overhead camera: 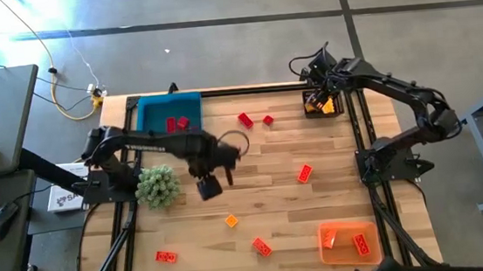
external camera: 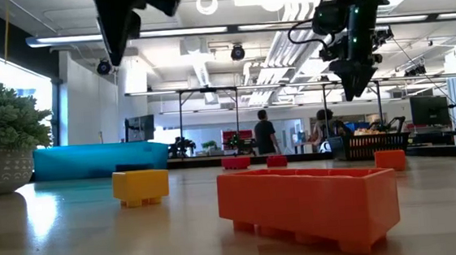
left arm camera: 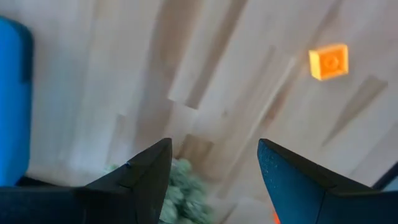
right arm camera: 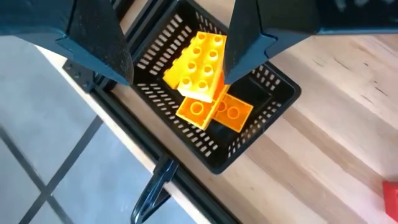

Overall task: Sort & place blocks by color
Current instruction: Put the orange game piece into the orange bin

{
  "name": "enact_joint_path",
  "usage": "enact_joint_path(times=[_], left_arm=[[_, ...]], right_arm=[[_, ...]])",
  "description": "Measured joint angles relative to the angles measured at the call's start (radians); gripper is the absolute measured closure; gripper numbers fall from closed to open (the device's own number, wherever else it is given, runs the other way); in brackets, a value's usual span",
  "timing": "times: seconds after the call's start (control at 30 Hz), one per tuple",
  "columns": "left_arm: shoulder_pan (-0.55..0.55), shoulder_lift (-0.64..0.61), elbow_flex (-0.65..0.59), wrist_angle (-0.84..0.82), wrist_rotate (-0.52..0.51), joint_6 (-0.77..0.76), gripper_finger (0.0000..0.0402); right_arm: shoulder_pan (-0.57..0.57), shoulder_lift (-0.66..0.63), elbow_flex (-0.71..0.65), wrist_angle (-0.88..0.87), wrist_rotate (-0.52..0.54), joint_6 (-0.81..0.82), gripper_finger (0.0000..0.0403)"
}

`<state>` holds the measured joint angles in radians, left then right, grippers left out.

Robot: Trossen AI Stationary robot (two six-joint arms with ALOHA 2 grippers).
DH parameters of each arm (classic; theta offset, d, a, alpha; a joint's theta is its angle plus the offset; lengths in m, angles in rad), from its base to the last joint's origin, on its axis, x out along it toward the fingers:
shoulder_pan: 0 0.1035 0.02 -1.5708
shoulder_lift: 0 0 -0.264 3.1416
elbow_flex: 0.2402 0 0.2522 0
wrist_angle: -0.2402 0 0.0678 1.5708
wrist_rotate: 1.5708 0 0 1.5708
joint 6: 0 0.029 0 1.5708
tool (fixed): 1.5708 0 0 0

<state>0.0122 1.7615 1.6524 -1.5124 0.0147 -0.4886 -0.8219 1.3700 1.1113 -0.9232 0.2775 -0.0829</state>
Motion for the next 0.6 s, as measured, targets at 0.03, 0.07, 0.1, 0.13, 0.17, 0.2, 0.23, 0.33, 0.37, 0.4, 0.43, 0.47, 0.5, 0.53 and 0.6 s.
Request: enact_joint_path(times=[0.03, 0.07, 0.1, 0.13, 0.17, 0.2, 0.23, 0.33, 0.37, 0.4, 0.43, 0.47, 0.5, 0.53, 0.6], left_arm=[[-0.027, 0.000, 0.000, 0.000, 0.000, -0.014, 0.0174], [-0.053, 0.000, 0.000, 0.000, 0.000, -0.028, 0.0174], [-0.081, -0.001, 0.000, 0.000, 0.000, -0.043, 0.0174], [-0.108, -0.005, -0.001, 0.001, 0.000, -0.056, 0.0174], [-0.135, -0.010, -0.005, 0.007, 0.000, -0.065, 0.0174], [-0.163, -0.014, -0.012, 0.024, 0.000, -0.072, 0.0174], [-0.190, -0.018, -0.025, 0.045, 0.000, -0.082, 0.0174], [-0.268, -0.035, -0.071, 0.072, -0.009, -0.119, 0.0174], [-0.296, -0.036, -0.080, 0.074, -0.019, -0.129, 0.0174], [-0.323, -0.038, -0.091, 0.072, -0.037, -0.135, 0.0174], [-0.348, -0.041, -0.103, 0.067, -0.052, -0.142, 0.0174], [-0.372, -0.046, -0.115, 0.067, -0.059, -0.155, 0.0174], [-0.392, -0.051, -0.129, 0.072, -0.061, -0.169, 0.0174], [-0.411, -0.055, -0.144, 0.074, -0.061, -0.185, 0.0174], [-0.453, -0.068, -0.182, 0.074, -0.063, -0.206, 0.0174]], right_arm=[[0.000, -0.003, 0.000, 0.002, 0.000, -0.005, 0.0167], [0.000, -0.003, 0.000, 0.002, 0.001, -0.010, 0.0167], [0.000, -0.003, 0.000, 0.002, 0.000, -0.017, 0.0167], [0.000, -0.003, 0.000, 0.002, -0.001, -0.025, 0.0167], [0.000, -0.003, 0.000, 0.003, 0.000, -0.027, 0.0167], [0.000, -0.003, 0.000, 0.005, 0.000, -0.028, 0.0167], [0.000, -0.003, 0.000, 0.009, -0.001, -0.028, 0.0167], [0.000, -0.003, 0.000, 0.010, -0.001, -0.029, 0.0167], [0.000, -0.003, 0.000, 0.011, 0.000, -0.029, 0.0167], [0.000, -0.003, 0.000, 0.011, -0.001, -0.029, 0.0167], [0.000, -0.003, 0.000, 0.013, -0.002, -0.029, 0.0167], [0.000, -0.003, 0.000, 0.014, -0.003, -0.028, 0.0167], [0.000, -0.003, 0.000, 0.015, -0.003, -0.027, 0.0167], [0.000, -0.003, 0.000, 0.015, -0.003, -0.027, 0.0167], [0.000, -0.003, 0.000, 0.015, -0.006, -0.025, 0.0167]])
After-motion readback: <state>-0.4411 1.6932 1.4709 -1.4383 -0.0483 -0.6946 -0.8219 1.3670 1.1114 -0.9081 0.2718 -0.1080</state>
